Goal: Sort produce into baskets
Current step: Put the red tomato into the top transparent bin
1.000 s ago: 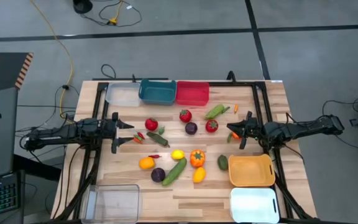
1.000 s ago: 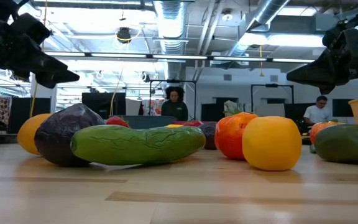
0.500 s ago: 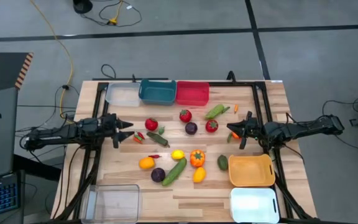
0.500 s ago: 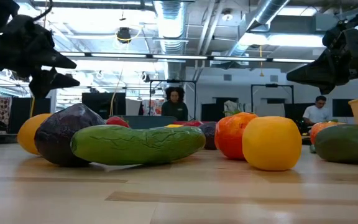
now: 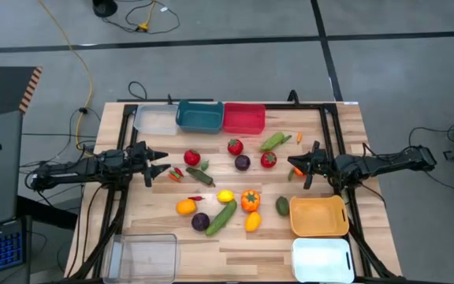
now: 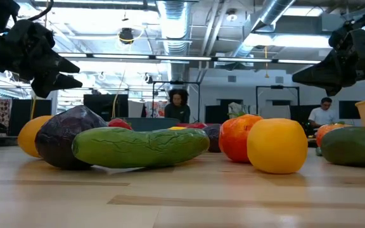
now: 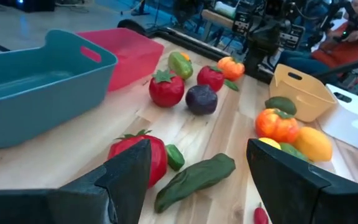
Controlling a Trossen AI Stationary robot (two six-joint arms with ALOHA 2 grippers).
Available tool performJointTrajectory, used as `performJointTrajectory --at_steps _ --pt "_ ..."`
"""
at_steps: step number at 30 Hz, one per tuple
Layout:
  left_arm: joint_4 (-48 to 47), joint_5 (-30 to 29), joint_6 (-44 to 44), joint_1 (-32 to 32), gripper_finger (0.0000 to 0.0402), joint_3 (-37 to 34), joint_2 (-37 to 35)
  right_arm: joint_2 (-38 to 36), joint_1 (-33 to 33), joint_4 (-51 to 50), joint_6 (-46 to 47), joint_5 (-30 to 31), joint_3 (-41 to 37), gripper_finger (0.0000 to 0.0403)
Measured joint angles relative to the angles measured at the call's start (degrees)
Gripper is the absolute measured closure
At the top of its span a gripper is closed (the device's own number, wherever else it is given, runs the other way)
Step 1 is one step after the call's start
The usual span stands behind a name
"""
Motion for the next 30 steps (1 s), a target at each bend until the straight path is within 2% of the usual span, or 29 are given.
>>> performJointTrajectory --at_steps 8,15,22,30 --pt "1.0 0.4 4.8 0.0 0.015 -0.1 0.0 0.0 0.0 0.0 0.0 0.0 0.0 0.0336" --pt "13.4 0.3 9.6 0.0 0.015 -0.3 3.6 0.0 0.0 0.0 0.0 0.0 0.0 0.0336" --pt "21.3 -2.1 10.2 0.0 0.015 2.2 18.5 0.0 0.0 0.0 0.0 0.0 0.0 0.0336" --pt "21.1 -4.0 15.1 0.1 0.015 14.8 39.3 0.0 0.0 0.0 0.0 0.0 0.0 0.0336"
